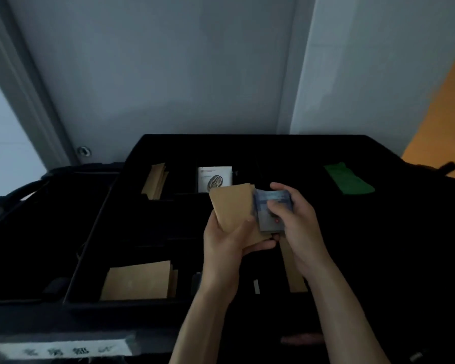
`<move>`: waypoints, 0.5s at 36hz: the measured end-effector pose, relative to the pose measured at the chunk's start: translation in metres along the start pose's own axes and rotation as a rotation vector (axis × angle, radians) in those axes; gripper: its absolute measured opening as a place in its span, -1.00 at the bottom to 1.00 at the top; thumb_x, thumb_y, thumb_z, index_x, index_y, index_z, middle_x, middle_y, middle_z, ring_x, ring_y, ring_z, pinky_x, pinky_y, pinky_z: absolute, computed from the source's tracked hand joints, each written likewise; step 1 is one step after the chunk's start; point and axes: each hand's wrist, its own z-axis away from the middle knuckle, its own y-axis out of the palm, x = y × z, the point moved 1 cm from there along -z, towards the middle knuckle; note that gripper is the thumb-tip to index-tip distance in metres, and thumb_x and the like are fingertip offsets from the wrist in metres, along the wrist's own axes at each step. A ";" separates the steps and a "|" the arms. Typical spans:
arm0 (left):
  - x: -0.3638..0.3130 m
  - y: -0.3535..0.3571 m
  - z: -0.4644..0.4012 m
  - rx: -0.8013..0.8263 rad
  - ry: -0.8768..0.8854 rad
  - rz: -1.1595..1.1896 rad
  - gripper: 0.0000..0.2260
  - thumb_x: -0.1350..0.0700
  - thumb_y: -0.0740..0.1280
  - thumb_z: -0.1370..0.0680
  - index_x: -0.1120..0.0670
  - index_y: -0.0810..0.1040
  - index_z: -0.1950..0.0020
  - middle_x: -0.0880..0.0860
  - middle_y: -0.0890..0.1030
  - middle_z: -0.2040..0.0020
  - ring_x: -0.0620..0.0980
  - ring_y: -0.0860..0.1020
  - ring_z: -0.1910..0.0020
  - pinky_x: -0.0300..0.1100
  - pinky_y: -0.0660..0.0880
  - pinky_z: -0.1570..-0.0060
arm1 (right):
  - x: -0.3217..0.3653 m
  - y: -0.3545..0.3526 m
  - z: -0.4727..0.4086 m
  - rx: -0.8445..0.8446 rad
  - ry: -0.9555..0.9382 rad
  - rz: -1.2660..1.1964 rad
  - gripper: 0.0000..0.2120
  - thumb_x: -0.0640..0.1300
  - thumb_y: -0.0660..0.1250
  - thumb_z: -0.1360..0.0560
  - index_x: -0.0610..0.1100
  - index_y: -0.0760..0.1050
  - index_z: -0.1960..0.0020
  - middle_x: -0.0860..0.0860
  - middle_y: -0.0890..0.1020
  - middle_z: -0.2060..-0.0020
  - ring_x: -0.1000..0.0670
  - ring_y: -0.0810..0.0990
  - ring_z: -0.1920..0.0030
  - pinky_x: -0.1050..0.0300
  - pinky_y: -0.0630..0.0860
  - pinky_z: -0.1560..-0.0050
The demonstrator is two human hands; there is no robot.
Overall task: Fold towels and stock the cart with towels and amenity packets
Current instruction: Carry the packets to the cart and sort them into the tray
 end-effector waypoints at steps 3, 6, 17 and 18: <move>0.005 0.000 0.000 -0.045 0.015 0.008 -0.72 0.29 0.38 -0.57 0.17 0.52 -0.28 0.23 0.67 -0.08 0.26 0.69 0.00 -0.06 0.65 0.17 | -0.006 0.001 -0.007 0.081 0.007 -0.001 -0.68 -0.17 0.37 -0.56 0.19 0.50 -0.20 0.07 0.63 -0.08 0.16 0.68 0.05 0.28 0.57 0.23; 0.006 -0.004 0.000 -0.098 0.024 0.018 -0.71 0.25 0.43 -0.54 0.17 0.54 -0.26 0.24 0.68 -0.07 0.27 0.69 0.00 -0.06 0.66 0.17 | -0.011 0.002 -0.012 0.153 0.034 -0.022 -0.69 -0.15 0.40 -0.54 0.18 0.48 -0.19 0.08 0.67 -0.04 0.12 0.69 0.06 0.22 0.62 0.24; -0.008 -0.022 -0.029 -0.140 0.017 -0.037 -0.71 0.29 0.43 -0.51 0.15 0.56 -0.22 0.20 0.70 -0.05 0.21 0.70 0.03 -0.07 0.65 0.23 | -0.014 0.018 -0.035 0.333 0.012 -0.084 -0.71 -0.18 0.39 -0.56 0.17 0.55 -0.17 0.11 0.68 -0.01 0.05 0.70 0.02 0.15 0.62 0.17; -0.011 -0.023 -0.032 -0.128 0.008 -0.034 -0.72 0.28 0.42 -0.53 0.15 0.56 -0.23 0.20 0.69 -0.06 0.21 0.70 0.01 -0.07 0.65 0.23 | -0.014 0.020 -0.036 0.324 -0.005 -0.069 -0.69 -0.18 0.39 -0.55 0.18 0.55 -0.18 0.11 0.67 -0.03 0.06 0.69 0.00 0.17 0.62 0.14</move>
